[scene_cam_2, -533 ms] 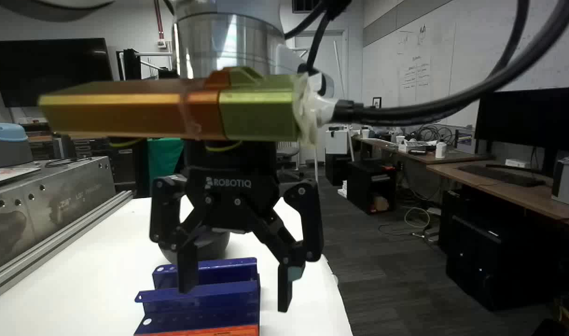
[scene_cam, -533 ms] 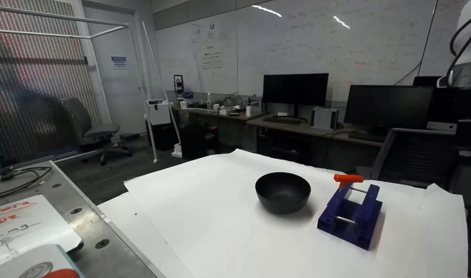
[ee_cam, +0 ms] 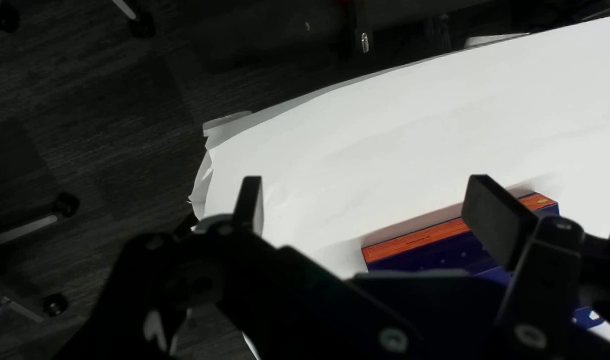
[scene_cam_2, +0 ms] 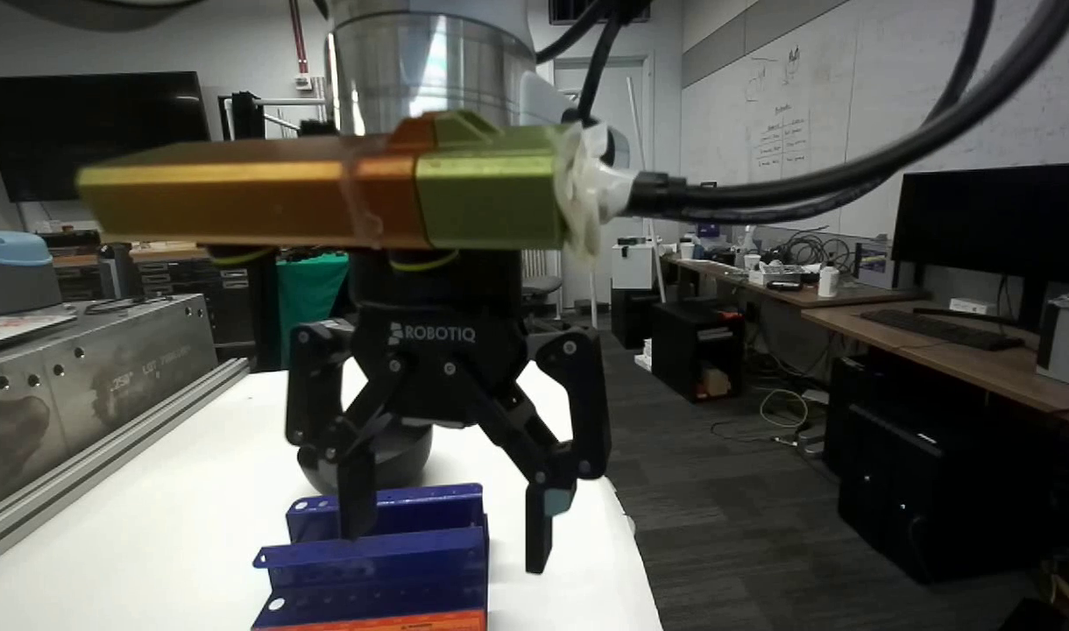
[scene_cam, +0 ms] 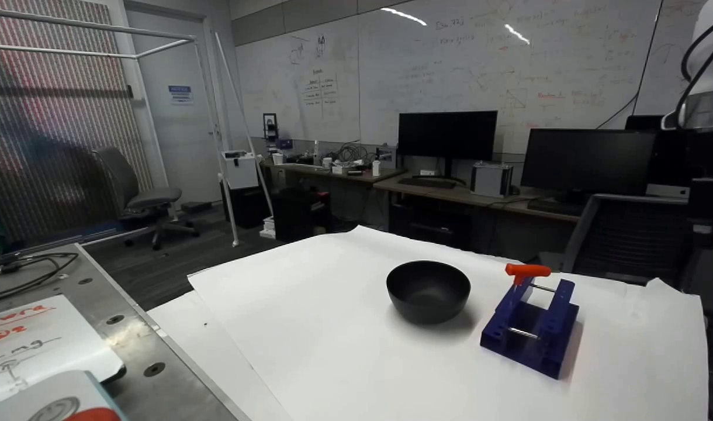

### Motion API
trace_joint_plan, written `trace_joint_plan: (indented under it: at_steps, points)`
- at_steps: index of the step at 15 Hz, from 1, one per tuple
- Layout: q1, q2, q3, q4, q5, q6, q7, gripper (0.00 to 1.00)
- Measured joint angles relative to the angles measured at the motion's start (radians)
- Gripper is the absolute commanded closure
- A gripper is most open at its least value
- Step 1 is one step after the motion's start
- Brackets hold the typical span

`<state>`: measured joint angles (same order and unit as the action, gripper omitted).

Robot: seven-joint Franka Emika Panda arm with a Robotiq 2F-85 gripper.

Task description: Remove the wrench from the blue tool box and put it in the bowl

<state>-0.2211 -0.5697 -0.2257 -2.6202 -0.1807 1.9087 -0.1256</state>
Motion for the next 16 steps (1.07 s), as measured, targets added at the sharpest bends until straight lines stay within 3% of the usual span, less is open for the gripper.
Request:
trace_joint_plan:
  at_steps: [6,11,16]
  points:
    - [0.037,0.034,0.015,0.002,0.048,0.050,0.001,0.00]
    - [0.144,0.158,0.095,0.055,0.144,0.167,0.013,0.00]
    - [0.217,0.308,0.171,0.111,0.157,0.314,0.012,0.00]
